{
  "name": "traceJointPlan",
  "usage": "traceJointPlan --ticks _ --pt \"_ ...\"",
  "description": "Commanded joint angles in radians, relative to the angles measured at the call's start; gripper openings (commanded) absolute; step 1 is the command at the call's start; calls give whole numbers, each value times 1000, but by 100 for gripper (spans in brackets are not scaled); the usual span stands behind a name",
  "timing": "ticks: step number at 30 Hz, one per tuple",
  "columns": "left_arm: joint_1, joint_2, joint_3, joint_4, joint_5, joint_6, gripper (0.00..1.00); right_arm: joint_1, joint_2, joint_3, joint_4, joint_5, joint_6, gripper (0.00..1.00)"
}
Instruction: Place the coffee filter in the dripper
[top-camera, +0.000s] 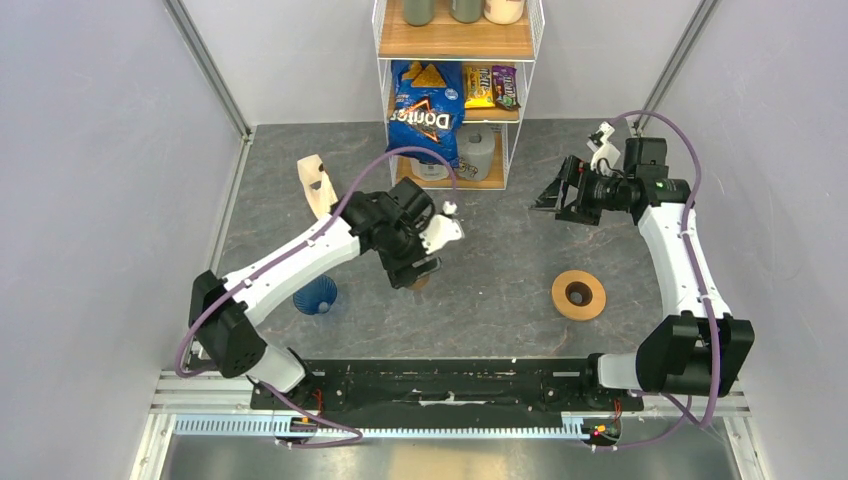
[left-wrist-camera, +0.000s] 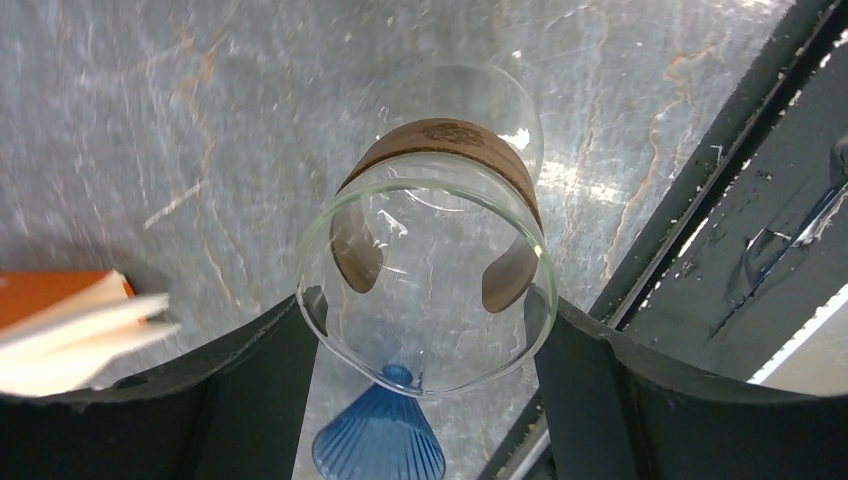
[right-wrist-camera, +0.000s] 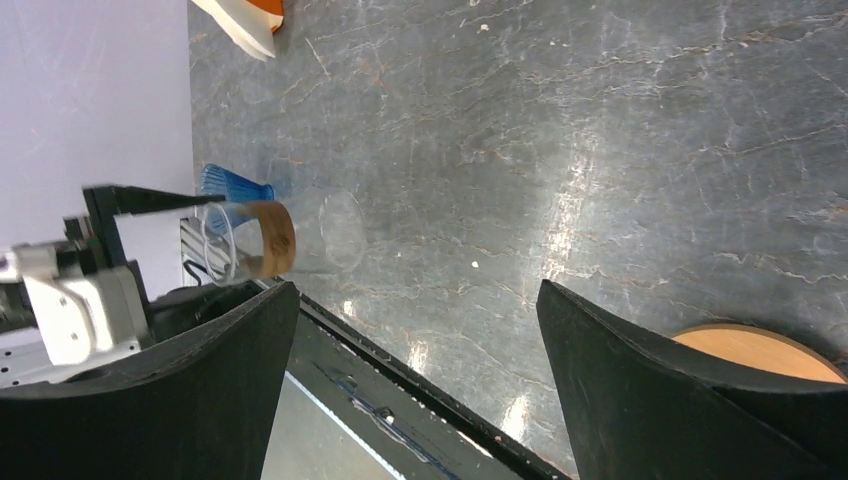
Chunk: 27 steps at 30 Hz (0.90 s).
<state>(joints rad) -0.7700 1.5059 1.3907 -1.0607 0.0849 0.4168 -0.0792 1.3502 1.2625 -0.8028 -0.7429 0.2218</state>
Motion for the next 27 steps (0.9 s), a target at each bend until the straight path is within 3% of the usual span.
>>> traceJointPlan --ticks 1,8,19,25,27 --pt "-86 29 0 81 -26 123 52 -22 -12 2 -13 -12 3 97" --pt "-171 80 -9 134 -64 188 52 -47 -17 4 -33 -11 -13 97" --pt "-202 99 -48 182 -25 361 62 -52 -11 6 -56 -18 -50 97" --pt "-210 106 -22 143 -11 390 91 -53 -12 5 -59 -24 -55 97" --pt "-209 109 -6 123 -4 385 93 -52 -11 5 -61 -28 -55 97"
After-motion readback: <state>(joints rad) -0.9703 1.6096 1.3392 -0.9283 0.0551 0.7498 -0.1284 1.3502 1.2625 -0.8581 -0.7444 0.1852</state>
